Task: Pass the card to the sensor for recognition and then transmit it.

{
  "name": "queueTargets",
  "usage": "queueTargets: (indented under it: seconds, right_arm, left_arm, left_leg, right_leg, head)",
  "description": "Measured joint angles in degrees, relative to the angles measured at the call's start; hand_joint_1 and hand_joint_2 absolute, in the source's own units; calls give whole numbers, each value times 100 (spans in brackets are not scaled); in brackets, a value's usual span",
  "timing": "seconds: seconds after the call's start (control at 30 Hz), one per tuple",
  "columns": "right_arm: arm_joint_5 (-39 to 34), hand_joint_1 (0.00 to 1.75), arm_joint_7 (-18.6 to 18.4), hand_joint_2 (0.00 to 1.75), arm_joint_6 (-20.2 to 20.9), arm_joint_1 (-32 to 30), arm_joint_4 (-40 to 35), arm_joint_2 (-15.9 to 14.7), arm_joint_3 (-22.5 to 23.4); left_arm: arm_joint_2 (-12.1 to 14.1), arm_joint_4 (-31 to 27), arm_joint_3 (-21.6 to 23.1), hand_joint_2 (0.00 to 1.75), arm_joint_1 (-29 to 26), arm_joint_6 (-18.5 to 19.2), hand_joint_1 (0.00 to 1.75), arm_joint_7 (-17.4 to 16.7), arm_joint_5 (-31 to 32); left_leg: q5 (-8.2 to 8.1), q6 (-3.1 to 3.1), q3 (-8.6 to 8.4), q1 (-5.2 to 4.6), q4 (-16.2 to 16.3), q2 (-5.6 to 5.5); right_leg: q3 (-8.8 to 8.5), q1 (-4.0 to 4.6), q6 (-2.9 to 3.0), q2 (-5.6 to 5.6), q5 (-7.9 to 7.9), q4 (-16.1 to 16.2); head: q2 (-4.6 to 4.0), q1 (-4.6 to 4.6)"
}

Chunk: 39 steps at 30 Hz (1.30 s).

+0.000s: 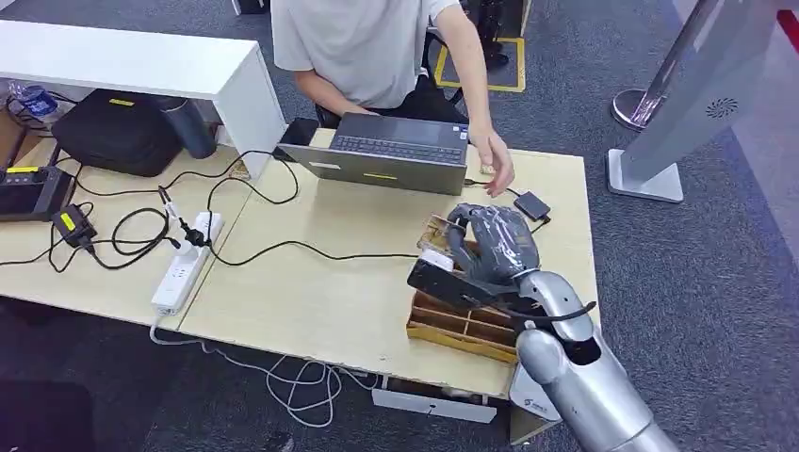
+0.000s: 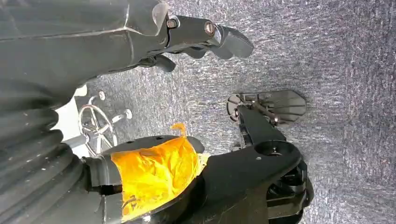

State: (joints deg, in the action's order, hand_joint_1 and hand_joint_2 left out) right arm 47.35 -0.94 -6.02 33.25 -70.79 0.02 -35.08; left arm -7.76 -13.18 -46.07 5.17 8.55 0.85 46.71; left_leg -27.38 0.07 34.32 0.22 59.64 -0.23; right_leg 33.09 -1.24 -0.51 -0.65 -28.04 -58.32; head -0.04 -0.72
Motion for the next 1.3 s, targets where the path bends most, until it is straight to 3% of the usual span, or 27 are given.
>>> queueTargets:
  seconds: [0.23,0.4,0.63,0.87,1.03,1.07,1.17,1.3]
  right_arm:
    - [1843,175,-768,175,-1488,596,619,262,-68]
    - [2923,175,-1202,175,-2007,946,1308,444,-70]
    - [3230,175,-1331,175,-2128,1179,1956,605,-66]
    - [3239,175,-1344,175,-2128,1185,2170,619,-55]
    - [3674,175,-1537,175,-2064,1252,2312,632,-57]
    - [3724,0,-1552,175,-2073,1269,2356,647,-57]
    - [3792,0,-1511,175,-2108,1287,2465,691,-57]
    - [3860,0,-1530,175,-2104,1295,2575,710,-55]
  left_arm:
    - [-46,0,37,175,48,46,0,-46,256]
    - [-90,0,125,175,81,79,0,-83,317]
    - [-125,0,133,175,97,107,0,-116,323]
    - [-127,0,136,175,97,107,0,-116,323]
    - [-129,0,135,175,98,149,0,-144,293]
    - [-131,0,133,175,98,153,0,-144,286]
    - [-140,0,134,175,101,317,0,-125,271]
    - [-168,0,135,175,106,199,0,-125,205]
  left_leg:
    - [1,0,-1,0,0,2]
    - [4,-1,-1,0,0,2]
    - [4,-1,0,0,1,1]
    - [3,-1,3,0,1,1]
    - [3,-1,4,0,1,1]
    - [3,-1,4,0,1,1]
    - [3,-1,3,0,0,1]
    - [4,-1,2,0,0,1]
  right_leg:
    - [1,0,0,-2,0,-1]
    - [1,0,0,-2,2,-2]
    - [1,0,0,-1,2,-1]
    - [3,0,0,-1,1,-1]
    - [6,0,1,-2,1,-1]
    - [6,0,1,-2,1,-1]
    - [6,0,1,-2,1,-1]
    - [6,0,1,-1,1,-1]
  head:
    - [0,0]
    - [0,2]
    - [0,0]
    - [0,2]
    - [-2,0]
    - [-2,0]
    - [0,0]
    - [0,2]
